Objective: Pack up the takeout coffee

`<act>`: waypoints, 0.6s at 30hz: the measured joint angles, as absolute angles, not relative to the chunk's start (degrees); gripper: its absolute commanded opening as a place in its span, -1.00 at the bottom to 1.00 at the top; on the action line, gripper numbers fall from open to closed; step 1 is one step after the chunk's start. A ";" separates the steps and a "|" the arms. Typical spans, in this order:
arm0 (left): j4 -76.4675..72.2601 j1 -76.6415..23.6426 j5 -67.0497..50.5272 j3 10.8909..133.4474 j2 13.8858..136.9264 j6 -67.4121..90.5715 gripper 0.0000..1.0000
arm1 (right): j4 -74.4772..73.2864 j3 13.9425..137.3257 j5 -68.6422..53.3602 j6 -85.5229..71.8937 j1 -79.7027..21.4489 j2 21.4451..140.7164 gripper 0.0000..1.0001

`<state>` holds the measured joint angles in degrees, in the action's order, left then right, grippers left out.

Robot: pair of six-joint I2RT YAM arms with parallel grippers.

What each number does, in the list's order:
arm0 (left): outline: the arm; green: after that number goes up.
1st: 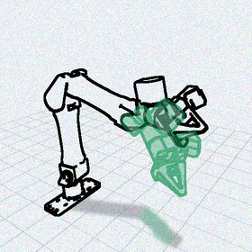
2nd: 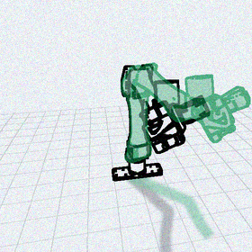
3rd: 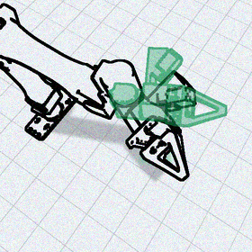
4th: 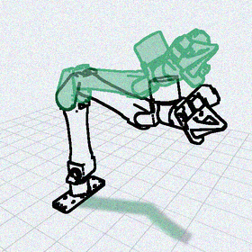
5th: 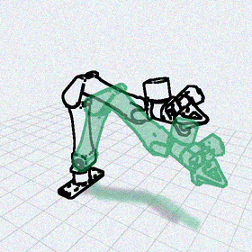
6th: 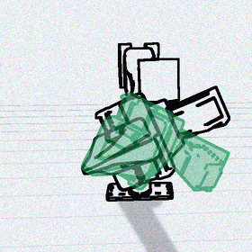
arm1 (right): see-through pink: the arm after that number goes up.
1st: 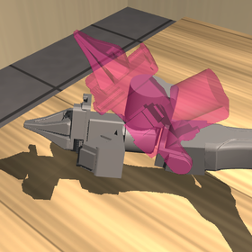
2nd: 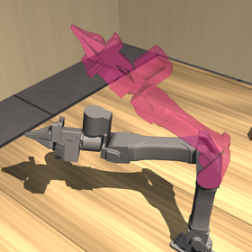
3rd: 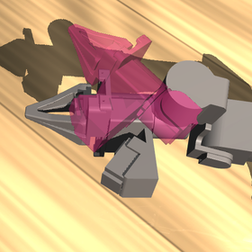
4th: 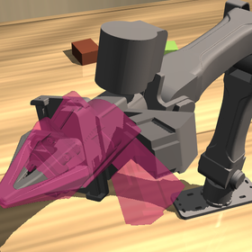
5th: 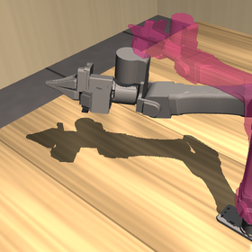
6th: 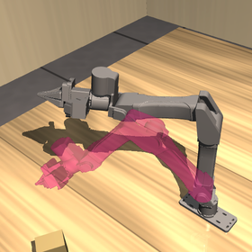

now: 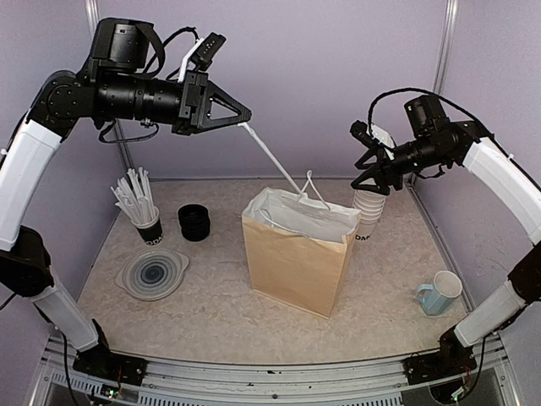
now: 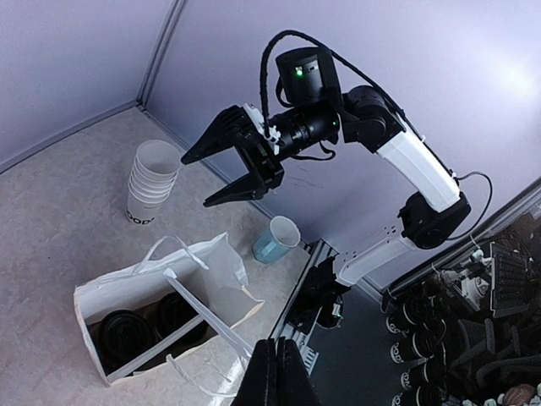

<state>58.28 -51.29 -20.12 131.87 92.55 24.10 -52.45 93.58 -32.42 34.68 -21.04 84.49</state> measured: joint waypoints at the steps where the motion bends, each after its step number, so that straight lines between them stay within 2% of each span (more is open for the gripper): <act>1: 58.04 -51.44 -21.02 131.41 92.60 24.10 -1.00 | -52.45 93.54 -32.34 34.68 -21.04 84.42 0.32; 7: 52.75 -51.68 -27.20 123.63 92.84 24.77 -1.00 | -52.45 93.01 -32.05 34.70 -21.04 83.55 0.32; 12: 41.01 -53.78 -35.20 113.21 94.89 28.05 -1.00 | -52.42 92.84 -31.97 34.65 -21.04 83.40 0.32; 15: 35.77 -56.10 -39.31 111.04 99.35 29.61 -1.00 | -52.45 92.77 -31.79 34.63 -21.04 83.37 0.32; 18: 35.66 -57.39 -39.59 111.98 104.33 29.26 -0.87 | -52.45 92.77 -31.66 34.63 -21.04 83.33 0.32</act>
